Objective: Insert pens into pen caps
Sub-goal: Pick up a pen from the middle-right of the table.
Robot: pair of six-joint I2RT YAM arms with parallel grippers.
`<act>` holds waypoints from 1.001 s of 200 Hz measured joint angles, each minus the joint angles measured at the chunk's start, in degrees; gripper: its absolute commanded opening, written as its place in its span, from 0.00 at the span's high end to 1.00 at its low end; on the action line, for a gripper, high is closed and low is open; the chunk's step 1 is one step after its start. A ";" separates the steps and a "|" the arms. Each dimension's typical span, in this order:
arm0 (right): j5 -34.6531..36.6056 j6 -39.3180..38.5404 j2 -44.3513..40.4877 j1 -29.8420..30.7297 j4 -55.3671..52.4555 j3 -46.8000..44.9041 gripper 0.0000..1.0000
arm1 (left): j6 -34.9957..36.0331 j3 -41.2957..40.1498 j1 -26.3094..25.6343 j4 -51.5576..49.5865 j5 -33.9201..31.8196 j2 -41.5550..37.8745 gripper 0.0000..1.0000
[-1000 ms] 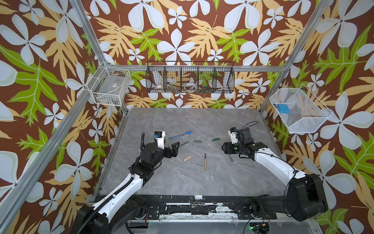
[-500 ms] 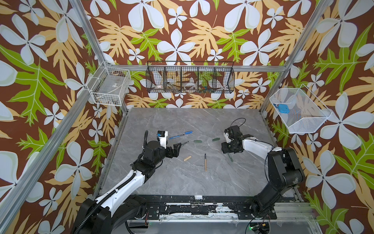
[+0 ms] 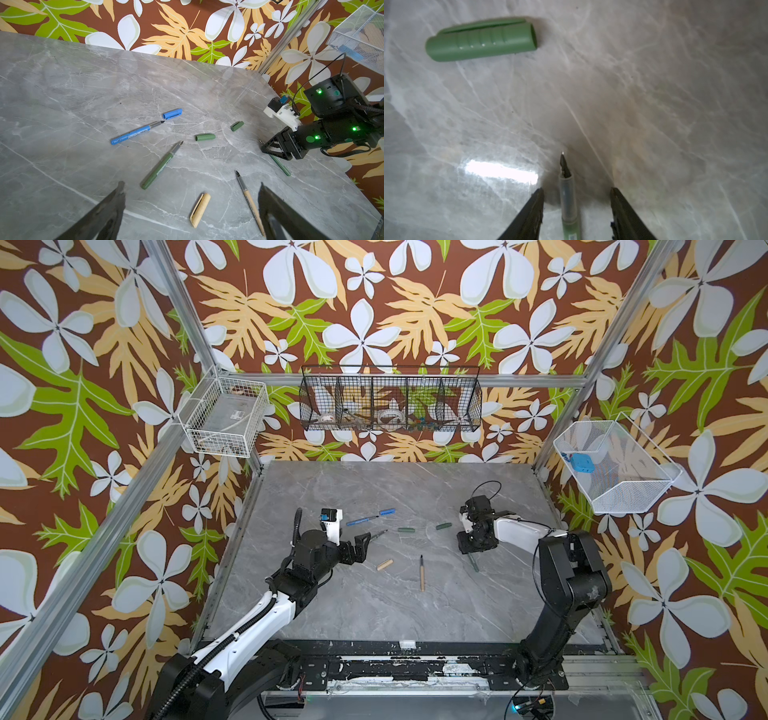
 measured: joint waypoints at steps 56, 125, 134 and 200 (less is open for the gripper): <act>-0.31 0.04 0.22 -0.04 0.15 0.00 0.53 | -0.98 0.15 0.00 0.04 -1.75 -0.07 0.00; 0.07 0.76 -0.09 0.00 2.64 -1.40 0.64 | -1.18 -0.96 0.00 0.37 -4.55 -3.10 0.00; 0.07 0.81 0.04 0.04 2.91 -1.33 0.65 | -1.18 -1.03 0.00 0.28 -4.61 -3.41 0.00; 1.46 1.16 1.42 1.18 3.52 0.00 0.82 | -1.11 -1.64 0.00 0.24 -4.66 -5.31 0.00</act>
